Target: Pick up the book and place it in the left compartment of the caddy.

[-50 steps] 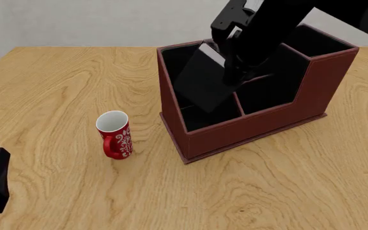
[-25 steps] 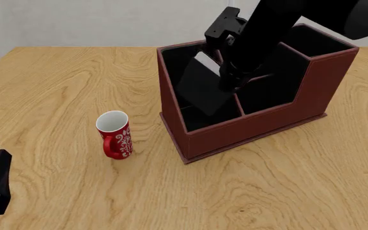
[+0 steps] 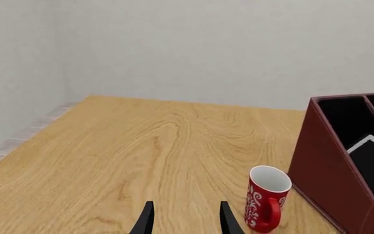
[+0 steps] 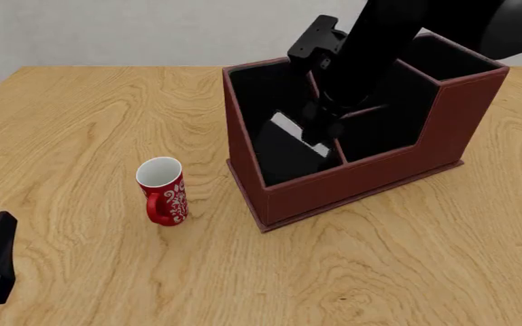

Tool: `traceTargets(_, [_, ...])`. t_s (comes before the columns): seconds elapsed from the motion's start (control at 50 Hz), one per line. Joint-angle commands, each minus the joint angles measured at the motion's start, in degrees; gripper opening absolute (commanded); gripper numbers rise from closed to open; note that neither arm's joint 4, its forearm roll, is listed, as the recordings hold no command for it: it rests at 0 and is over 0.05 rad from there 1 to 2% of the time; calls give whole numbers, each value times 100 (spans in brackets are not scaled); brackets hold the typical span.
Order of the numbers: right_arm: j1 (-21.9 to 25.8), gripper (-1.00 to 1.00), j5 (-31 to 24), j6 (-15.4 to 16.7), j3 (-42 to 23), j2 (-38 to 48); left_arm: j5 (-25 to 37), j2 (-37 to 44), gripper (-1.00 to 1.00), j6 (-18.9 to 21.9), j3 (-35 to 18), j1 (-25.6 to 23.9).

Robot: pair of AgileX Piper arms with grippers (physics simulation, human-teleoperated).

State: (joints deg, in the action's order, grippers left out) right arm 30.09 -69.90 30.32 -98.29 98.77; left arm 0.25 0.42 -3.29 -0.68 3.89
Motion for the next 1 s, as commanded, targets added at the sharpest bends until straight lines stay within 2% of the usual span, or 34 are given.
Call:
traceTargets(0.02, [-10,100,0,-67,32,-31,14,67,100,11,-80,-26])
traceTargets(0.42, [-95,100,0,8,102,-188,55,83,100,3,-160,-28])
traceTargets(0.56, [-125,100,0,-102,62,-483,64,95,100,7,-203,-43])
traceTargets(0.62, [-221,100,0,-30,146,-578,104,40,100,14,-198,-51])
traceTargets(0.74, [-241,100,0,-215,245,-845,123,-2,100,19,-193,-105])
traceTargets(0.82, [-333,100,0,-214,400,-1037,122,-10,100,30,-196,-136])
traceTargets(0.88, [-236,100,0,-356,484,-1194,123,-4,100,43,-205,-149])
traceTargets(1.0, [-248,100,0,-445,666,-1432,150,-24,100,70,-225,-211])
